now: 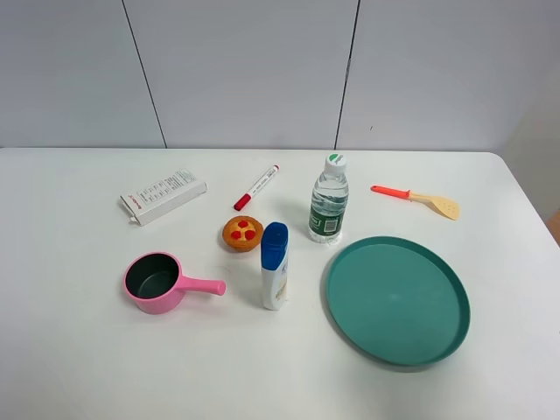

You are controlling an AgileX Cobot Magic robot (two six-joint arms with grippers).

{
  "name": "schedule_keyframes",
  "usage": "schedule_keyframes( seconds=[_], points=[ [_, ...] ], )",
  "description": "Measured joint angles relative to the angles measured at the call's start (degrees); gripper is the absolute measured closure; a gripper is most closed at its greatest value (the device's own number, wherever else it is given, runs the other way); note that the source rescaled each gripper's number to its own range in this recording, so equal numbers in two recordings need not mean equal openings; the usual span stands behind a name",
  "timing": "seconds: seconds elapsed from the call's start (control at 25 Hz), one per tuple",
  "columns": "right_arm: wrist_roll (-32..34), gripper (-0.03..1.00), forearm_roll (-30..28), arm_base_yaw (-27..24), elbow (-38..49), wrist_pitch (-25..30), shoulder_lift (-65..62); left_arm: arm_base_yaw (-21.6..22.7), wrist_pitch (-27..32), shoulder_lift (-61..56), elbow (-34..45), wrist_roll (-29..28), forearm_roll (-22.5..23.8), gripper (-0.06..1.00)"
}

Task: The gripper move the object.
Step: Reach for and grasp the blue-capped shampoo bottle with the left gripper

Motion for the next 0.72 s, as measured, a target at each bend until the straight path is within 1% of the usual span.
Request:
schedule_keyframes(
  seconds=[0.72],
  points=[
    [0.0,-0.03,0.0,0.0,0.0,0.0,0.0,0.0,0.0,0.0,0.0,0.0,0.0,-0.06]
  ],
)
